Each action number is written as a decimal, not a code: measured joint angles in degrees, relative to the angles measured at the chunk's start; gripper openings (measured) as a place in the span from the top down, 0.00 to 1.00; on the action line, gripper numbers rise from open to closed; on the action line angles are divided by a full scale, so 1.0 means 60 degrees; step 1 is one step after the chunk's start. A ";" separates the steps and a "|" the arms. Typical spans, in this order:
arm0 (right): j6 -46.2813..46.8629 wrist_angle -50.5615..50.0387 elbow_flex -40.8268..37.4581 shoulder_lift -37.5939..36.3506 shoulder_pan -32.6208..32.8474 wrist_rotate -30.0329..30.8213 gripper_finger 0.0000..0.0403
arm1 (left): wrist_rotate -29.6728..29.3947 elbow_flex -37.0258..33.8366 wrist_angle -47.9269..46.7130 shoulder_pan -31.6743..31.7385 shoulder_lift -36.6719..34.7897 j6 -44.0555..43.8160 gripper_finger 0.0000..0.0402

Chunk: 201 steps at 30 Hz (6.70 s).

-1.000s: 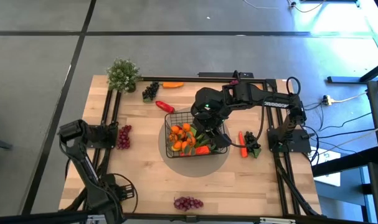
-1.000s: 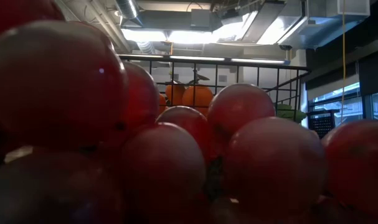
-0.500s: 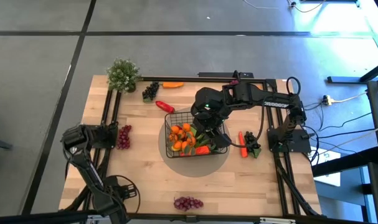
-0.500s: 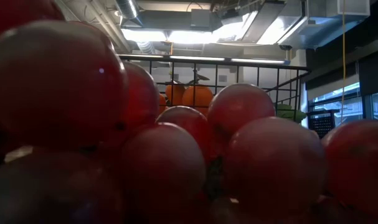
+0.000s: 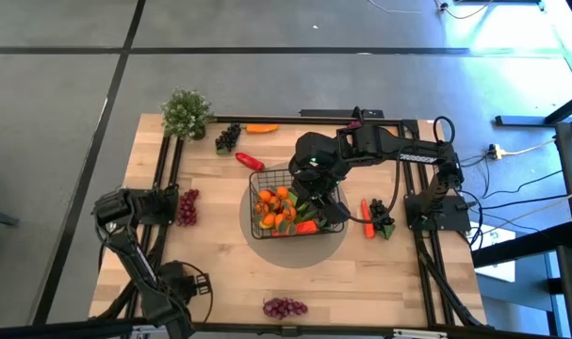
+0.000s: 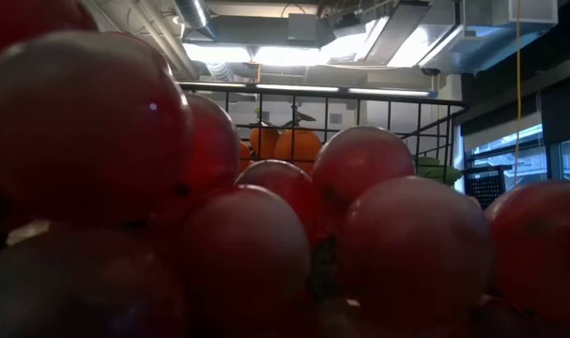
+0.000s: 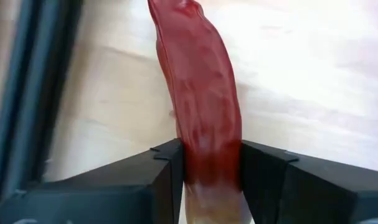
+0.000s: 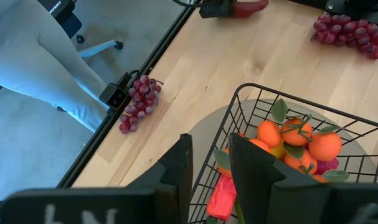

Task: Build produce basket
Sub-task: Put the bottom red chilli pepper into the basket

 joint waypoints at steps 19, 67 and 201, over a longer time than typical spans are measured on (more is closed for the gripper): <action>0.0000 0.0000 0.0004 -0.0004 0.0001 0.0000 0.77 | -0.1823 -0.0004 -0.1588 0.1429 0.0004 0.4311 0.72; 0.0000 0.0252 0.0004 -0.0004 0.0003 0.0000 0.77 | -0.4562 0.0650 -0.1395 0.1789 -0.3071 1.2137 0.74; 0.4033 -0.2277 0.0000 -0.2637 -0.0073 0.7978 0.77 | -0.0337 0.0656 0.8789 1.1457 -0.0579 3.1162 0.68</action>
